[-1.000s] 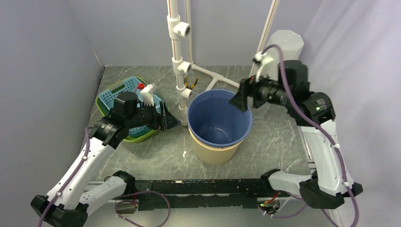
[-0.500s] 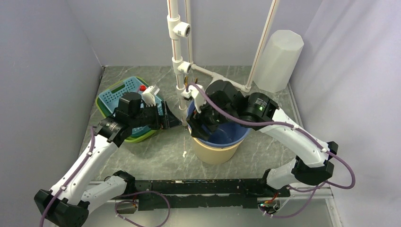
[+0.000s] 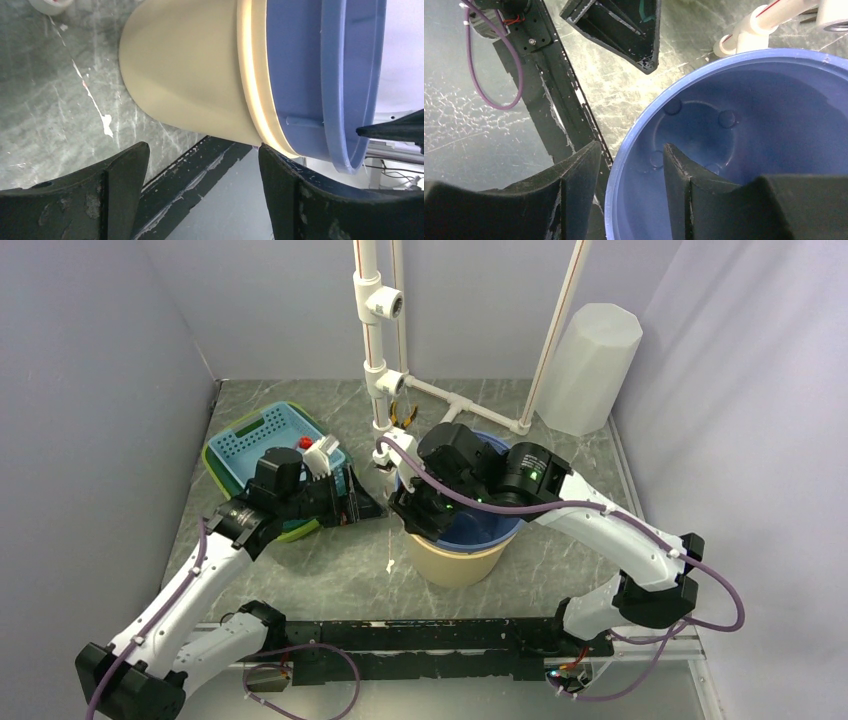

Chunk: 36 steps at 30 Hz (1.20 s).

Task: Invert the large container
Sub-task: Adjust the container at the center of the board.

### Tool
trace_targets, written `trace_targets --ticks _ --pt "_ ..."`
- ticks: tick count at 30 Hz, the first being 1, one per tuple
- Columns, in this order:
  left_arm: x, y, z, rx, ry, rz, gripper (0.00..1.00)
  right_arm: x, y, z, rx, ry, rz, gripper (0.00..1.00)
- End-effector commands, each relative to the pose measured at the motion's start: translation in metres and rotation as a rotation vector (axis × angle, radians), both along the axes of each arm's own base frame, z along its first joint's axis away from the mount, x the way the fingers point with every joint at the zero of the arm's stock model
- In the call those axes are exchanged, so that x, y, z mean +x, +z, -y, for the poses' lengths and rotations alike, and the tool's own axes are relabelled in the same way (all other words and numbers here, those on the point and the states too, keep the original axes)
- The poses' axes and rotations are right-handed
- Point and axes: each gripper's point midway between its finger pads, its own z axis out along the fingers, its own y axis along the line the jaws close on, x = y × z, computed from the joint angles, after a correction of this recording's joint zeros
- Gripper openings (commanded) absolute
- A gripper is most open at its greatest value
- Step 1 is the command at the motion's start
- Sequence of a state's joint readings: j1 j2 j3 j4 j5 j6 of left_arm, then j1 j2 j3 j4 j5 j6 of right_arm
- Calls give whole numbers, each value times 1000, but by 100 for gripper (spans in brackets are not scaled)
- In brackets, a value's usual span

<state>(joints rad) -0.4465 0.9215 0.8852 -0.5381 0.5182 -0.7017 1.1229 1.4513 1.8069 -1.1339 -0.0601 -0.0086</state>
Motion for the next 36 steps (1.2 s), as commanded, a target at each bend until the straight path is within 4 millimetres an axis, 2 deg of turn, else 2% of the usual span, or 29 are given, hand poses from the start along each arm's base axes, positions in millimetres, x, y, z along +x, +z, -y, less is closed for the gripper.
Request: trace_targets --ticks 1,5,10,16,19,24,28,36 --pt "-12 17 10 -116 -41 -4 86 4 -5 0 -17 -5 21 52" --pt "-17 22 15 -175 -60 -13 87 5 -11 0 -34 -13 16 48" --pt "-16 26 21 -231 -70 -23 87 5 -12 -1 -33 -14 13 24" --pt "-14 24 25 -276 -70 -41 88 8 -11 -2 -29 -30 22 1" --pt "-10 24 29 -308 -60 -41 88 9 -7 -3 -15 -37 30 0" --pt "-3 12 34 -283 -41 -55 87 15 -4 0 -21 -91 46 0" --pt "-1 10 39 -275 -43 -44 87 15 6 -1 17 -96 54 0" --pt "-3 -5 49 -162 -35 -23 86 13 16 3 50 -113 55 0"
